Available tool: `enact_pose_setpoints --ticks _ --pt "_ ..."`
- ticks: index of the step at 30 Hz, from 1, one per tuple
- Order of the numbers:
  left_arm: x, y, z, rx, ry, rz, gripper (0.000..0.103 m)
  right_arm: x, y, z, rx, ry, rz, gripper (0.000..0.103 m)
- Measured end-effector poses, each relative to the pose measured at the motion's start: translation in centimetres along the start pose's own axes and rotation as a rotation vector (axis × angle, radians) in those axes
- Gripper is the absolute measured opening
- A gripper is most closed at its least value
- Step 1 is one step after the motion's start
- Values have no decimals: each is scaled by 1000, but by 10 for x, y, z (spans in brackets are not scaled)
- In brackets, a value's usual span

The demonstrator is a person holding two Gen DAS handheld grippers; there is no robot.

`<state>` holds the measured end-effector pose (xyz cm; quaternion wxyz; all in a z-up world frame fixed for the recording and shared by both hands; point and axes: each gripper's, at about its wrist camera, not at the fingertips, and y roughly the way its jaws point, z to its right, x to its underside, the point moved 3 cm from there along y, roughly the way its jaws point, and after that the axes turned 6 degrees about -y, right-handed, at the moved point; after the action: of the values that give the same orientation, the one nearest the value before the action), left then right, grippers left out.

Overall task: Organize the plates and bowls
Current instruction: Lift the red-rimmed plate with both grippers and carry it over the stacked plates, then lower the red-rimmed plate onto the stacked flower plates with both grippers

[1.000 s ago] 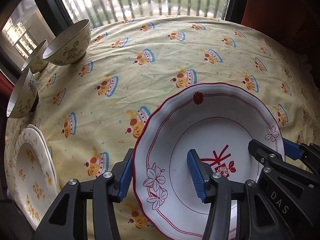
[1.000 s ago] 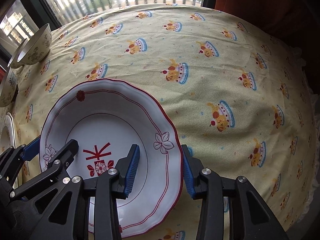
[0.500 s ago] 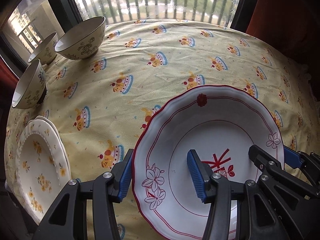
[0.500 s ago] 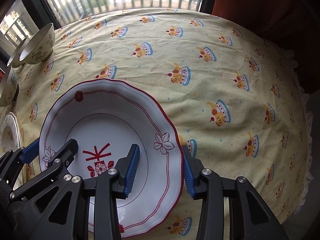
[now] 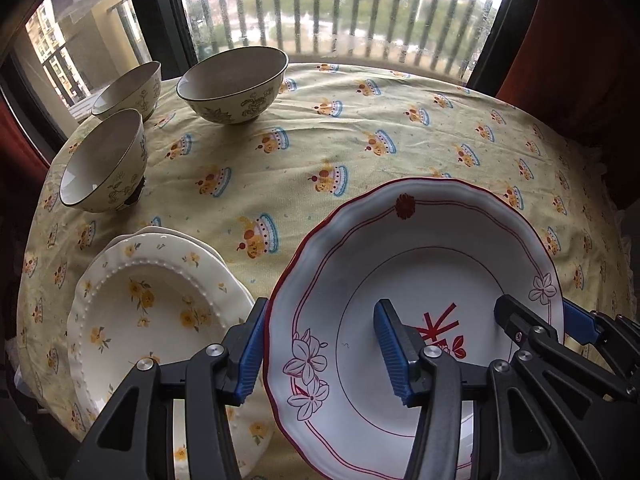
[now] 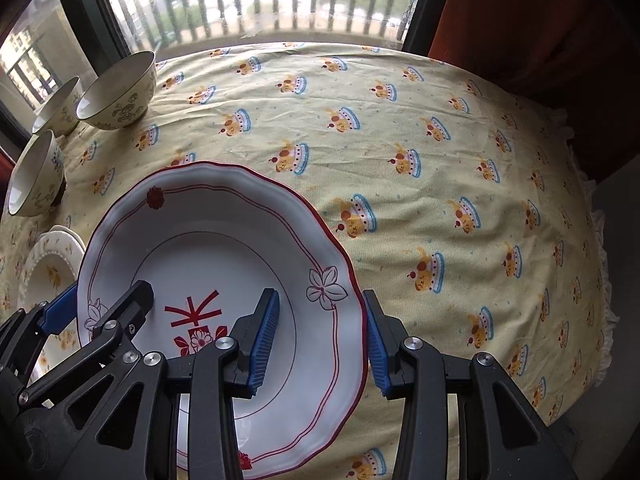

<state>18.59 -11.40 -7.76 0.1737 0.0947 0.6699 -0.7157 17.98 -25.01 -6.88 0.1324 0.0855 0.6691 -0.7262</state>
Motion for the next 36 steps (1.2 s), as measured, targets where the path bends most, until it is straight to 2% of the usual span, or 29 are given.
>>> enact_pose_setpoints --ticks 11,25,31,36 --pt "-1 -17 -70 7 13 33 53 1 -23 -70 7 17 27 45" --pt "17 -7 -144 -14 13 -21 53 12 -17 -146 -12 20 0 45" --pt "19 -3 -164 -27 5 -29 53 14 -12 -171 -20 1 -10 45" --pt "18 0 -167 -46 50 -16 53 14 -4 -179 -23 1 -34 45"
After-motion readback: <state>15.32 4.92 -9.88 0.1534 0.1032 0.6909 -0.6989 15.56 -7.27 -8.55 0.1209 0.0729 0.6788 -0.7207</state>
